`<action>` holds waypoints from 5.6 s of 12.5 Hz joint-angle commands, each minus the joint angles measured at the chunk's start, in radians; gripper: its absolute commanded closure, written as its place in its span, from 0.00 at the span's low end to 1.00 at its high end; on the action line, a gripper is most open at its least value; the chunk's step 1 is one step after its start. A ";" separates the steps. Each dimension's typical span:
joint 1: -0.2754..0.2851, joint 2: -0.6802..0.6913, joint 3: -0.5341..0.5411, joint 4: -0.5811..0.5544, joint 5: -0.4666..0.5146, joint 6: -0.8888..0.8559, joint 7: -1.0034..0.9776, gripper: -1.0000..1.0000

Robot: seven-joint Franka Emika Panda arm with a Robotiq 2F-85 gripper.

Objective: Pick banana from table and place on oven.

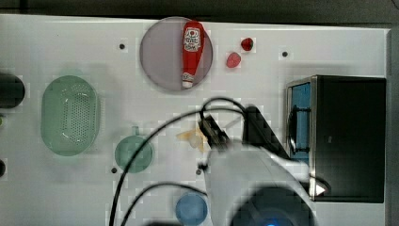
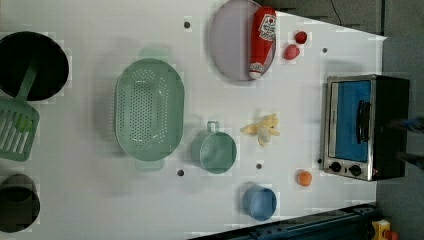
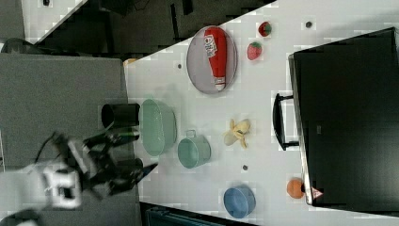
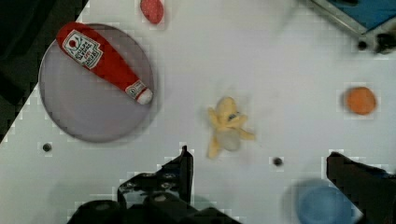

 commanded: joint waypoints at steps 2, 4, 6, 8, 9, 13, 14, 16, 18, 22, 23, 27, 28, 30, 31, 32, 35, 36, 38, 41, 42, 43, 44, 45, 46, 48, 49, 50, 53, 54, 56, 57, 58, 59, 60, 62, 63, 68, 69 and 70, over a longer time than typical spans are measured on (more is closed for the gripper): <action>0.011 0.138 0.019 -0.200 -0.008 0.203 0.037 0.00; 0.011 0.212 0.024 -0.267 -0.008 0.353 0.037 0.00; 0.011 0.297 0.027 -0.315 -0.008 0.479 0.037 0.00; 0.011 0.394 0.032 -0.312 -0.008 0.542 0.037 0.00; 0.012 0.439 0.038 -0.304 -0.008 0.563 0.037 0.00; 0.013 0.587 0.058 -0.299 -0.008 0.720 0.038 0.00; 0.013 0.617 0.061 -0.298 -0.008 0.758 0.038 0.00; 0.013 0.675 0.063 -0.298 -0.008 0.815 0.038 0.00; 0.013 0.728 0.065 -0.297 -0.008 0.865 0.038 0.00; 0.013 0.766 0.070 -0.295 -0.008 0.917 0.040 0.29; 0.013 0.763 0.070 -0.291 -0.008 0.919 0.040 0.41; 0.013 0.761 0.075 -0.282 -0.008 0.919 0.040 0.73; 0.013 0.751 0.079 -0.275 -0.008 0.920 0.040 0.73; 0.011 0.688 0.077 -0.243 -0.007 0.909 0.044 0.73; 0.010 0.636 0.076 -0.220 -0.007 0.874 0.044 0.73; 0.008 0.578 0.076 -0.190 -0.007 0.801 0.044 0.73; 0.005 0.398 0.066 -0.062 -0.007 0.447 0.044 0.73; 0.004 0.348 0.056 -0.011 -0.007 0.328 0.044 0.73; 0.001 0.274 0.019 0.092 -0.007 0.113 0.043 0.73; -0.018 0.242 -0.088 0.201 -0.015 -0.059 0.034 0.73; -0.024 0.248 -0.134 0.216 -0.033 -0.064 0.003 0.73; -0.028 0.258 -0.181 0.222 -0.069 -0.059 -0.075 0.73; -0.030 0.274 -0.228 0.228 -0.109 -0.045 -0.185 0.73; -0.032 0.297 -0.276 0.236 -0.135 -0.019 -0.282 0.73; -0.032 0.324 -0.323 0.245 -0.138 0.015 -0.352 0.73; -0.034 0.392 -0.418 0.261 -0.138 0.086 -0.469 0.73; -0.034 0.431 -0.459 0.267 -0.138 0.118 -0.547 0.73; -0.034 0.471 -0.493 0.271 -0.137 0.161 -0.623 0.73; -0.035 0.577 -0.541 0.272 -0.133 0.266 -0.735 0.69; -0.035 0.600 -0.545 0.270 -0.126 0.265 -0.735 0.59; -0.034 0.621 -0.541 0.268 -0.120 0.266 -0.735 0.36; -0.032 0.620 -0.536 0.269 -0.120 0.266 -0.735 0.25; -0.031 0.620 -0.536 0.268 -0.120 0.265 -0.735 0.13; -0.028 0.617 -0.533 0.269 -0.120 0.265 -0.735 0.00; -0.022 0.608 -0.524 0.277 -0.121 0.264 -0.735 0.00; 0.006 0.567 -0.477 0.305 -0.121 0.256 -0.735 0.00; 0.022 0.535 -0.443 0.312 -0.121 0.236 -0.723 0.00; 0.075 0.331 -0.227 0.311 -0.115 -0.072 -0.205 0.00; 0.075 0.293 -0.184 0.308 -0.110 -0.111 -0.081 0.00; 0.076 0.261 -0.147 0.303 -0.108 -0.120 0.040 0.00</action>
